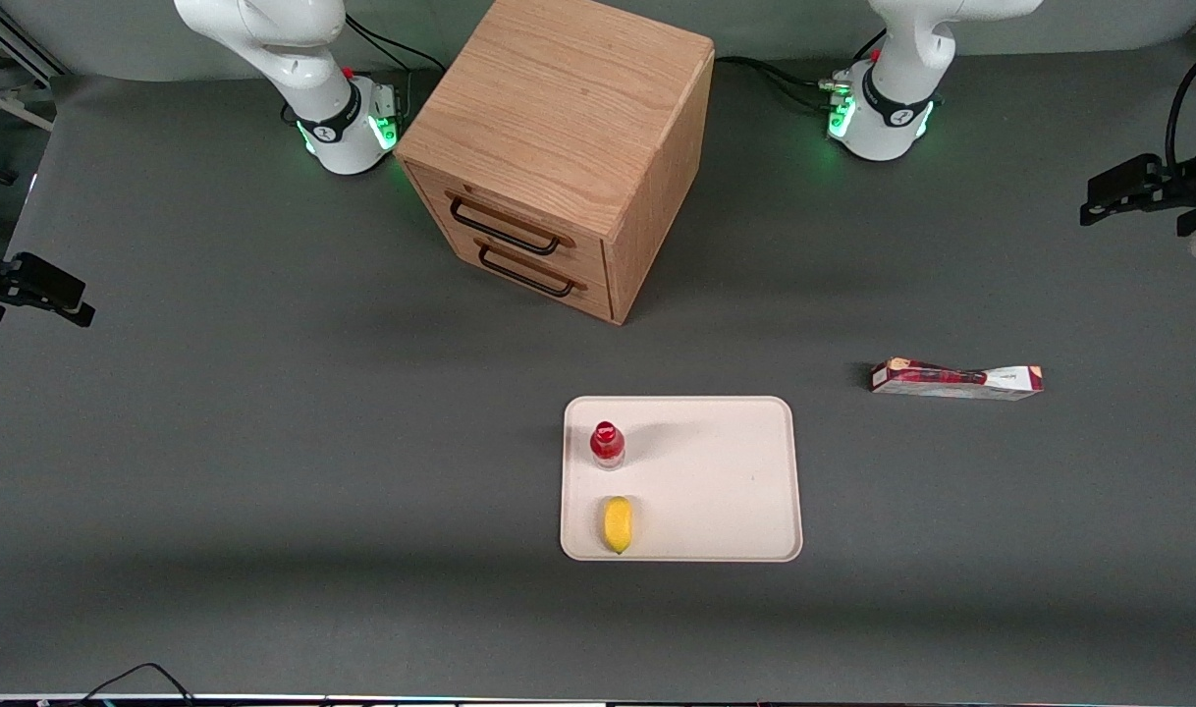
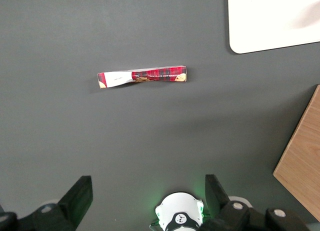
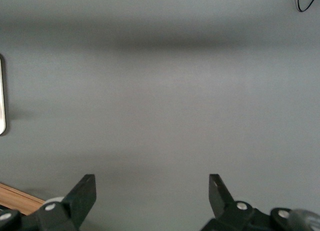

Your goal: Place red cookie box on tray

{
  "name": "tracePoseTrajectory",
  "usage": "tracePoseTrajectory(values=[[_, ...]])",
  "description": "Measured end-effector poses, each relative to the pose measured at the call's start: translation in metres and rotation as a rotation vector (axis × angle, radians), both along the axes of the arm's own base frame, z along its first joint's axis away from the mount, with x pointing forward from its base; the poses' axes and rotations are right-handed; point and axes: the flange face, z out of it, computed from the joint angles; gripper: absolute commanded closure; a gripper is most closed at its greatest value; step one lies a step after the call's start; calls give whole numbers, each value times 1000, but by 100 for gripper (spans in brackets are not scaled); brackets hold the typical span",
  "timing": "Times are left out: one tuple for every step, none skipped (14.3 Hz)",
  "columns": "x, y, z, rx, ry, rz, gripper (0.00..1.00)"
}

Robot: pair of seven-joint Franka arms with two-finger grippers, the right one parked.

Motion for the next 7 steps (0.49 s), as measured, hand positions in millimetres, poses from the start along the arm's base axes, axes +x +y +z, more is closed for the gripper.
tracePoseTrajectory(values=[[1,1,-2,4,3,-1,0],[1,1,-2,11,5,-1,0],[1,2,-2,14,5,-1,0],[1,2,-2,17,6,-1,0],[1,3,-3,20,8,1,0],[2,5,-5,31,15,16,0],[3,8,-10,53,27,65,0]])
